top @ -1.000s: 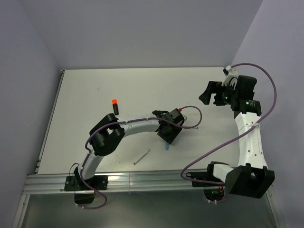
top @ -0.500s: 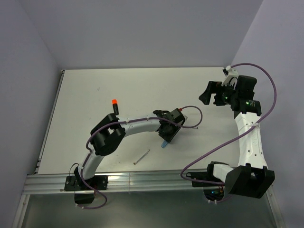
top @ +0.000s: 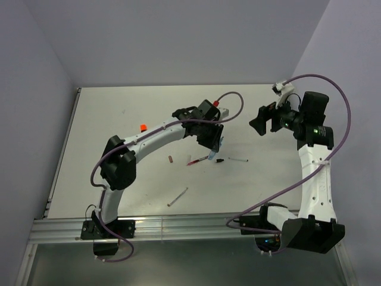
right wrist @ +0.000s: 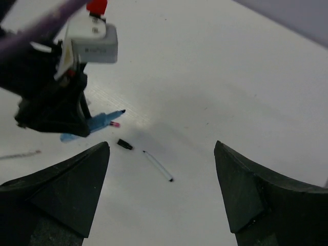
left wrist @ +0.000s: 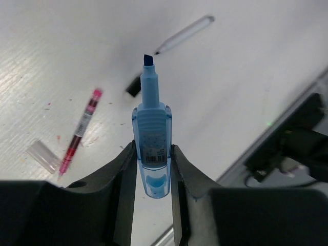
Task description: Insert the pens into the pen caps
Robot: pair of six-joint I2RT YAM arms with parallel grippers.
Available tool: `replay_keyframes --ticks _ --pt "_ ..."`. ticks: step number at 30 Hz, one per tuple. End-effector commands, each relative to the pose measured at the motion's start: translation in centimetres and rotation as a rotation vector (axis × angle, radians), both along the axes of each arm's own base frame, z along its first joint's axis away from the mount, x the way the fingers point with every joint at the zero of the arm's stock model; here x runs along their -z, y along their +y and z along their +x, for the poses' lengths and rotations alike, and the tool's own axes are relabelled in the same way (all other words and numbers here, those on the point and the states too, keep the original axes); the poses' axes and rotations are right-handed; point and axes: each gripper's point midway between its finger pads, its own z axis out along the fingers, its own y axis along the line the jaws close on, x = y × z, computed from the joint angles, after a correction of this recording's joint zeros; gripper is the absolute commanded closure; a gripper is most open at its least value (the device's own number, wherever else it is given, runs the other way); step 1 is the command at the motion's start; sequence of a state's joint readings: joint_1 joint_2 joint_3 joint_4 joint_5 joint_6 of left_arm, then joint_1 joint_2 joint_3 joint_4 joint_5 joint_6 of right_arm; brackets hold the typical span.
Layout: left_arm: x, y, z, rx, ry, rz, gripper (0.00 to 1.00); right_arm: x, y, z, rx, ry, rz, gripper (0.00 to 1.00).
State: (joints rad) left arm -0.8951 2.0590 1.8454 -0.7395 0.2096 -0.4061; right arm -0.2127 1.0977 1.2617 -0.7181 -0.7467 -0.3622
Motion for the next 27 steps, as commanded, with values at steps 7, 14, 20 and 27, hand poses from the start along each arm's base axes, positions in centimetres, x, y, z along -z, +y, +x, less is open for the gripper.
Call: replay_keyframes --ticks 7,14,20,27 --pt "-6.7 -0.6 -1.9 0.012 0.151 -0.202 1.00 0.1 3.5 -6.7 -0.495 -0.341 -0.538 0.27" --pt "-5.5 -0.1 -2.2 -0.019 0.237 -0.205 1.00 5.1 9.9 -10.7 -0.921 -0.502 -0.772 0.34" --pt "-4.8 0.2 -2.5 -0.029 0.260 -0.190 1.00 8.2 15.1 -12.1 -1.164 -0.634 -0.885 0.36" --pt "-4.8 0.8 -2.7 -0.032 0.253 -0.181 1.00 11.0 17.1 -10.2 -1.225 -0.669 -0.994 0.38"
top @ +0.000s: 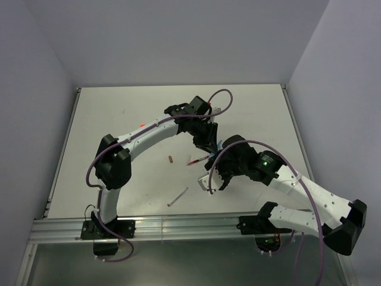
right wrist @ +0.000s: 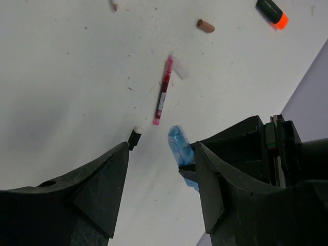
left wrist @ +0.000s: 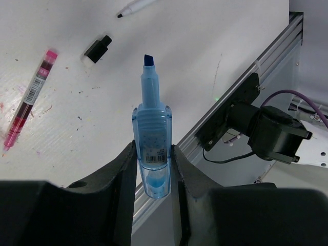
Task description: Insert the pens into the pen caps
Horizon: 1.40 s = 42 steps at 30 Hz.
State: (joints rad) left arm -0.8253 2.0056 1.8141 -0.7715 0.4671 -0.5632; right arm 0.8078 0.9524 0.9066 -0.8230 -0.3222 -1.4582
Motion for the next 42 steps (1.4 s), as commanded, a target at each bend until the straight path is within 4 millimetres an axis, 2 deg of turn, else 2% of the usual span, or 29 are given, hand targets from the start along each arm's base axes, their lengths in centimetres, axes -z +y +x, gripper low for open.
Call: replay_keyframes --ticks 1,7,20,24,27,30,31,34,37,38,39,41,42 --pt "-1.7 0.2 -0.5 0.004 -0.013 -0.032 1.00 -1.5 1.4 3.2 0.016 -0.144 0.021 0.39" --pt "-1.9 0.4 -0.7 0.005 -0.005 -0.039 1.00 -0.9 2.2 4.7 0.033 -0.170 0.006 0.41" --pt "-2.2 0.7 -0.4 0.002 0.000 -0.052 1.00 2.8 1.6 4.6 0.002 -0.132 -0.086 0.44" --pt "-2.2 0.6 -0.4 0.004 0.001 -0.053 1.00 2.9 1.9 5.9 0.023 -0.154 -0.086 0.47" --pt "-1.8 0.6 -0.4 0.007 0.009 -0.048 1.00 2.2 2.2 7.0 0.054 -0.170 -0.059 0.54" --pt "-2.0 0.5 -0.4 0.009 0.008 -0.053 1.00 2.1 2.1 8.0 0.076 -0.188 -0.057 0.67" --pt "-1.9 0.5 -0.4 0.007 0.010 -0.051 1.00 2.0 2.2 8.1 0.079 -0.191 -0.052 0.75" --pt "-2.1 0.6 -0.4 0.007 0.002 -0.056 1.00 2.1 2.0 8.5 0.097 -0.190 -0.055 0.92" --pt "-2.3 0.6 -0.2 0.007 -0.005 -0.061 1.00 2.0 1.9 8.5 0.107 -0.187 -0.044 1.00" --pt "-2.5 0.6 -0.1 0.010 -0.012 -0.067 0.98 1.8 1.9 8.4 0.113 -0.182 -0.035 1.00" --pt "-2.7 0.6 0.0 0.010 -0.021 -0.074 0.86 1.6 2.0 8.3 0.116 -0.180 -0.023 1.00" --pt "-3.6 0.7 0.7 0.005 -0.056 -0.091 0.71 0.3 2.3 8.1 0.129 -0.175 0.025 1.00" --pt "-4.1 0.8 1.3 -0.011 -0.083 -0.093 0.48 -0.3 2.4 8.0 0.136 -0.171 0.045 1.00"
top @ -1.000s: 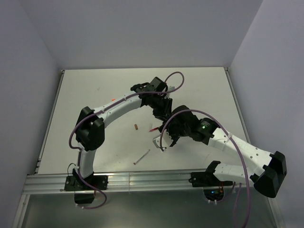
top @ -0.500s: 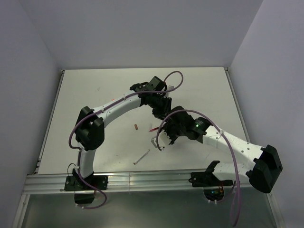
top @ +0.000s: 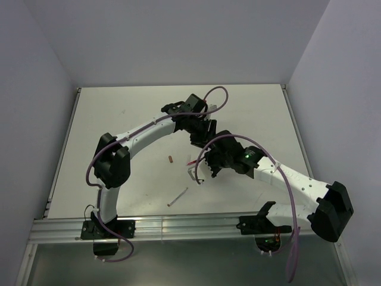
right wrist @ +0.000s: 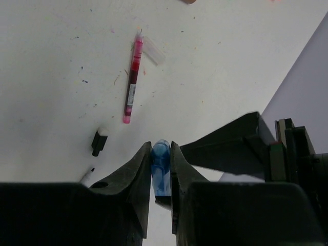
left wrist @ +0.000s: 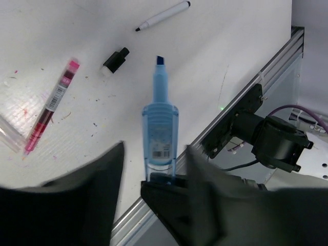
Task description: Insert the pens into the pen caps
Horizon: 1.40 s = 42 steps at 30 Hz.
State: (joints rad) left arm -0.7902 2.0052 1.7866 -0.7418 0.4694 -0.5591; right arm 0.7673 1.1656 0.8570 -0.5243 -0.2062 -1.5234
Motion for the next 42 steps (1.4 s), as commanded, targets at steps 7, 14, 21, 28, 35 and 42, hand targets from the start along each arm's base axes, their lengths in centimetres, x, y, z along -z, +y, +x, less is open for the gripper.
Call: replay_keyframes --ticks 7,14,21,28,35,42 --pt "-15.5 2.8 9.9 -0.197 -0.375 -0.247 0.00 -9.9 1.5 0.9 0.175 0.086 0.374 1.00" --pt "-24.9 13.3 17.5 -0.353 -0.704 -0.420 0.01 -20.4 0.6 3.0 0.400 0.439 0.816 1.00" --pt "-26.1 18.5 12.8 -0.221 -0.909 -0.598 0.07 -25.8 -0.7 3.5 0.489 0.748 1.042 1.00" --pt "-24.5 16.6 5.7 0.104 -1.009 -0.773 0.11 -30.4 -0.9 2.3 0.430 0.924 1.154 1.00" --pt "-25.5 13.0 0.5 0.300 -1.057 -0.893 0.14 -34.7 -0.7 -0.3 0.289 0.962 1.228 1.00" --pt "-27.4 11.1 -4.4 0.441 -1.024 -1.027 0.16 -37.0 -0.6 -2.2 0.214 0.984 1.223 1.00"
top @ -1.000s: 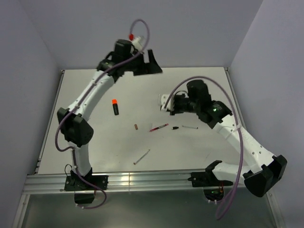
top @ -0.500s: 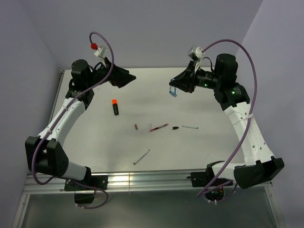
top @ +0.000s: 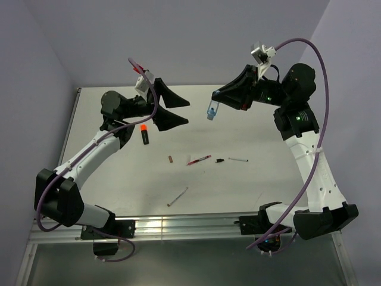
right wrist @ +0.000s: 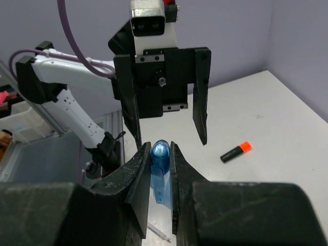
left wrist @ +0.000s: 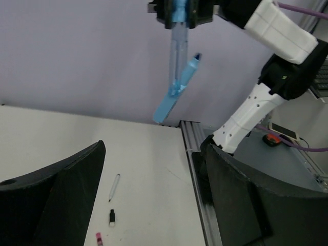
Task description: Insert the pens into the pen caps
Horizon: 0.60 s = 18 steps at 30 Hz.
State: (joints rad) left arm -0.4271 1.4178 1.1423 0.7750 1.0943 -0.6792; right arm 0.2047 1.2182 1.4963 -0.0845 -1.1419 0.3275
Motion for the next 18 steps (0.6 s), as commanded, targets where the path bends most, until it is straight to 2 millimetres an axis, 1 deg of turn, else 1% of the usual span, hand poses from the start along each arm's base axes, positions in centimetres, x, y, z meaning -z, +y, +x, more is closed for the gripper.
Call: replay_keyframes --ticks 1,2,5,8,11,12,14,17,18 --pt "-3.3 0.2 -4.1 0.099 -0.132 -0.063 0.16 -4.6 -0.2 -3.1 -0.063 -0.099 0.054 1.00" --pt "-3.4 -0.3 -4.8 0.116 -0.134 -0.069 0.16 -4.9 -0.2 -3.2 -0.066 -0.101 0.059 1.00" --pt "-4.1 -0.8 -5.1 0.101 -0.141 -0.096 0.18 -5.8 -0.1 -4.0 -0.089 -0.112 0.075 1.00" --pt "-4.6 -1.2 -5.0 0.107 -0.140 -0.105 0.19 -6.5 0.0 -4.7 -0.102 -0.127 0.085 1.00" --pt "-5.3 -1.8 -5.6 0.141 -0.135 -0.106 0.22 -6.9 0.1 -5.1 -0.110 -0.136 0.088 1.00" --pt "-5.7 -2.0 -5.8 0.149 -0.135 -0.111 0.25 -6.9 0.2 -5.0 -0.110 -0.136 0.089 1.00" --pt "-5.8 -2.6 -6.3 0.168 -0.117 -0.107 0.27 -7.0 0.2 -5.0 -0.112 -0.139 0.090 1.00" --pt "-6.5 -3.2 -6.1 0.147 -0.117 -0.115 0.30 -7.2 0.3 -5.2 -0.116 -0.142 0.092 1.00" --pt "-6.5 -3.6 -5.7 0.132 -0.100 -0.105 0.32 -7.2 0.4 -5.5 -0.122 -0.143 0.093 1.00"
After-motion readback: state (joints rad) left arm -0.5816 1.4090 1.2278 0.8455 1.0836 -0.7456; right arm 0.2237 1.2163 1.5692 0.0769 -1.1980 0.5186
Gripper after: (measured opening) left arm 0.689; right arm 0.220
